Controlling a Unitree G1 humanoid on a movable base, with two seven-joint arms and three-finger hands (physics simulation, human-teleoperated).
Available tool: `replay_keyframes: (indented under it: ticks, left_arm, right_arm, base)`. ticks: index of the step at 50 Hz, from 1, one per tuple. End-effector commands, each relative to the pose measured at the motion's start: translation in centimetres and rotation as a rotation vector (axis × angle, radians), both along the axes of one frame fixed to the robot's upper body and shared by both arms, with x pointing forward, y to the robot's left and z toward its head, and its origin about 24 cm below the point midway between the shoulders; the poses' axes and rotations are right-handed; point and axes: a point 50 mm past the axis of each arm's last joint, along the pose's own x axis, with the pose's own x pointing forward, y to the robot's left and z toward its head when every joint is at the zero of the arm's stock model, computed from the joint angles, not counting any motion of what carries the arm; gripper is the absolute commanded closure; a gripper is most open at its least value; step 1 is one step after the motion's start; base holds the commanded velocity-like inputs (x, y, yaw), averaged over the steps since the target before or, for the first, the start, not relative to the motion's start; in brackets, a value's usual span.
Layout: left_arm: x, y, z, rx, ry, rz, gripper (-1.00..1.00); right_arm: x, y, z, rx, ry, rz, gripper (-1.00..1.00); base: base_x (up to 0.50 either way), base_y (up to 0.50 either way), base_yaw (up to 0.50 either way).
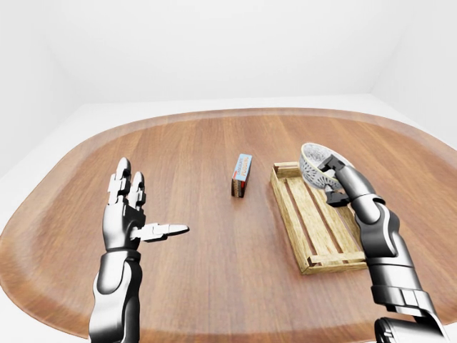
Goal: Pick up the bowl on the left and put it in the tray.
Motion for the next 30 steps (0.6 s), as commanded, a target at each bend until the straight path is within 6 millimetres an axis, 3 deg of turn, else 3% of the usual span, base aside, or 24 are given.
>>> replay_keyframes:
  ticks: [1, 18, 20, 26, 30]
  left_arm:
    - [0.5, -0.6, -1.5, -0.001, 0.068, -0.004, -1.00]
    - [0.5, -0.7, -1.6, -0.001, 0.071, -0.006, -1.00]
    - [0.4, -0.7, -1.7, -0.002, 0.073, -0.006, -1.00]
    - [0.4, -0.7, -1.6, -0.001, 0.071, -0.006, -1.00]
    - [0.5, -0.7, -1.6, -0.001, 0.069, -0.007, -1.00]
  right_arm:
    - [0.1, -0.8, -3.3, -0.009, 0.099, -0.072, 1.00]
    - [0.2, -0.1, -4.7, -0.011, 0.130, -0.076, 1.00]
    - [-0.2, -0.3, -6.3, -0.021, 0.176, -0.101, 1.00]
    - [-0.2, -0.3, -6.3, -0.019, 0.174, -0.103, 1.00]
    - [-0.3, -0.3, -7.5, -0.028, 0.206, -0.121, 1.00]
  base:
    - [0.00, 0.00, 0.00]
    - [0.00, 0.00, 0.00]
    - [0.00, 0.00, 0.00]
    - [0.00, 0.00, 0.00]
    - [0.00, 0.00, 0.00]
